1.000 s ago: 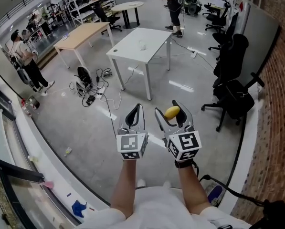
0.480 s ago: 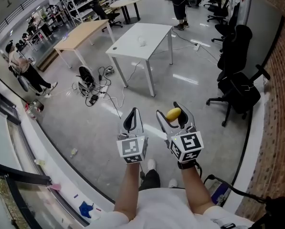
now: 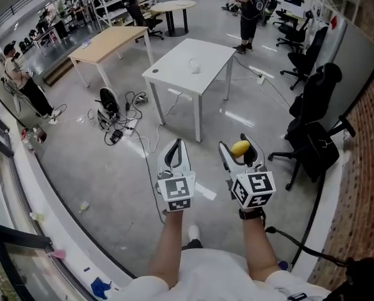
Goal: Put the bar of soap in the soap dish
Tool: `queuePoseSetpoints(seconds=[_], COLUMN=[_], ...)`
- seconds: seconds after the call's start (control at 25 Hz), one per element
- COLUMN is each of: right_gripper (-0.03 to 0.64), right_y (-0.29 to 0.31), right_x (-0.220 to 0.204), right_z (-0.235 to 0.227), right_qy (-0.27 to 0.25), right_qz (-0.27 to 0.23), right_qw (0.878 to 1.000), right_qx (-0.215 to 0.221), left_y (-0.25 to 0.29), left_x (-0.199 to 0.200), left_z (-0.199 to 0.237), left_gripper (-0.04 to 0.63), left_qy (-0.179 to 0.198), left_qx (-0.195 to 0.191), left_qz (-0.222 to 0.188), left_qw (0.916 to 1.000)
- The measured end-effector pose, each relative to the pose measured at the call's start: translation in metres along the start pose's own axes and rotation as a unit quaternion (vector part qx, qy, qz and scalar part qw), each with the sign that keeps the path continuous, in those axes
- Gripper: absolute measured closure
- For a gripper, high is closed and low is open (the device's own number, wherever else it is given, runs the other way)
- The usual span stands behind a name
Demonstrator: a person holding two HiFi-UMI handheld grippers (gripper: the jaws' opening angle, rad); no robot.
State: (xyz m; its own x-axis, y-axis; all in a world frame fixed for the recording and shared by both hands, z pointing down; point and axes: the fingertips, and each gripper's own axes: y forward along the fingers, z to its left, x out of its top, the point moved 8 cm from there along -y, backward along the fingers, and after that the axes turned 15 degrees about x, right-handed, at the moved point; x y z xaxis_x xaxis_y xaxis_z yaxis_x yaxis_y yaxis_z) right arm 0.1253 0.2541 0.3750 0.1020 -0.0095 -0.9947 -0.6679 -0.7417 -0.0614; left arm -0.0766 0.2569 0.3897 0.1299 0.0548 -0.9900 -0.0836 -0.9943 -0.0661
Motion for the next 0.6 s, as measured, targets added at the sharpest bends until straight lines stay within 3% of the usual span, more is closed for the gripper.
queuePoseSetpoints(seconds=[0.16, 0.36, 0.44, 0.52, 0.6], right_gripper=[0.319, 0.319, 0.319, 0.319, 0.319], right_y=[0.052, 0.093, 0.107, 0.116, 0.124], right_x=[0.001, -0.009, -0.007, -0.002, 0.0], right_z=[0.003, 0.014, 0.013, 0.004, -0.014], right_qy=[-0.001, 0.018, 0.017, 0.006, 0.006], right_qz=[0.001, 0.008, 0.008, 0.006, 0.001], right_qw=[1.0, 0.999, 0.999, 0.999, 0.999], right_qx=[0.016, 0.038, 0.045, 0.043, 0.036], left_y=[0.034, 0.069, 0.083, 0.094, 0.107], left_x=[0.0, -0.022, -0.034, -0.04, -0.039], left_z=[0.015, 0.051, 0.044, 0.028, 0.018], left_gripper=[0.594, 0.595, 0.594, 0.595, 0.595], left_qy=[-0.011, -0.052, -0.068, -0.054, -0.03], left_qx=[-0.028, -0.001, -0.022, -0.051, -0.058], left_qz=[-0.009, 0.032, 0.066, 0.074, 0.057], left_qw=[0.9995, 0.9981, 0.9952, 0.9945, 0.9962])
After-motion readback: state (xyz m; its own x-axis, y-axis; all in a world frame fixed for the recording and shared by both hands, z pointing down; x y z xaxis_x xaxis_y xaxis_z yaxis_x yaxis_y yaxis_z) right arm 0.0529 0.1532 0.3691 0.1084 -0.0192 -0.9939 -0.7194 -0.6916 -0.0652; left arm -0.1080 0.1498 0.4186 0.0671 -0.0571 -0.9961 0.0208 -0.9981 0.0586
